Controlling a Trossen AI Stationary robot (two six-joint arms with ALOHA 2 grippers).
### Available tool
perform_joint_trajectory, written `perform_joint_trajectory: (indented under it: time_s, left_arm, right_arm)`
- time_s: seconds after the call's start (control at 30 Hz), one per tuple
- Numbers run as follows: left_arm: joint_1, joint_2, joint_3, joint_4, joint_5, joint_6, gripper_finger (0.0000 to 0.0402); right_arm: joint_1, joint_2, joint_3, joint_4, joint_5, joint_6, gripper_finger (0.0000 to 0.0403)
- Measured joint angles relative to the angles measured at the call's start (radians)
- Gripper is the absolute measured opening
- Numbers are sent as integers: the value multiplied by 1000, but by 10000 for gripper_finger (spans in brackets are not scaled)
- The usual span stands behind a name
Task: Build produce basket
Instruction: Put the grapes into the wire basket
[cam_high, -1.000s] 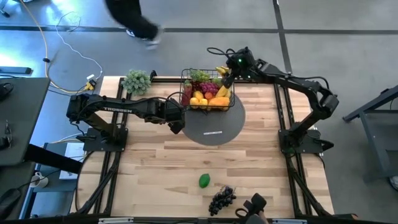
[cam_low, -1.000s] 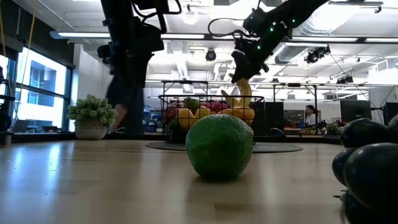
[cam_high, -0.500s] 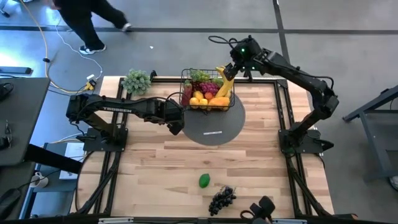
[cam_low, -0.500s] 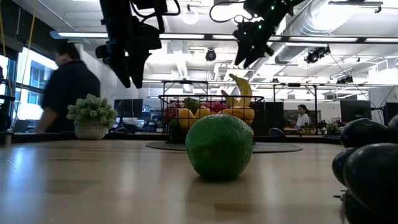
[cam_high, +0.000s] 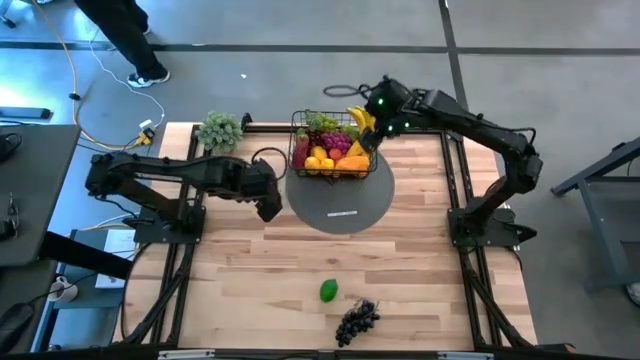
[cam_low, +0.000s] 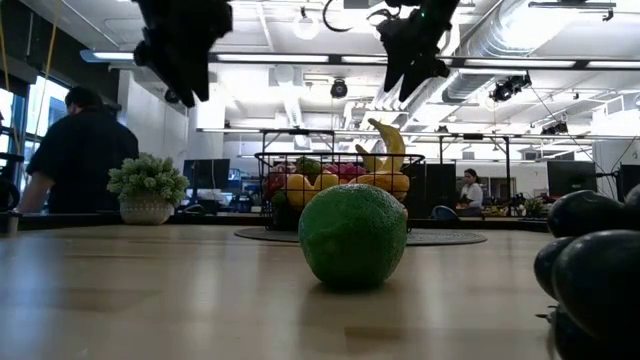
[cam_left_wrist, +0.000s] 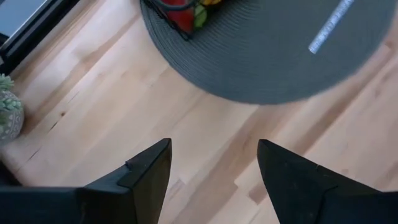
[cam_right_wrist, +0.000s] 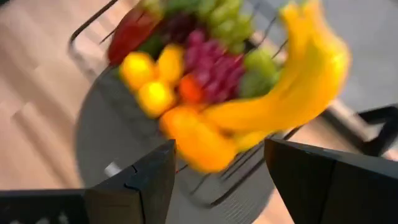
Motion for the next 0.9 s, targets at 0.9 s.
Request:
perform_joint_trajectory:
  time_s: [0.9]
  left_arm:
    - [-471,-63,-122,-93,142,-106,227]
  right_arm:
    - [744,0,0,-174,-5,638,225]
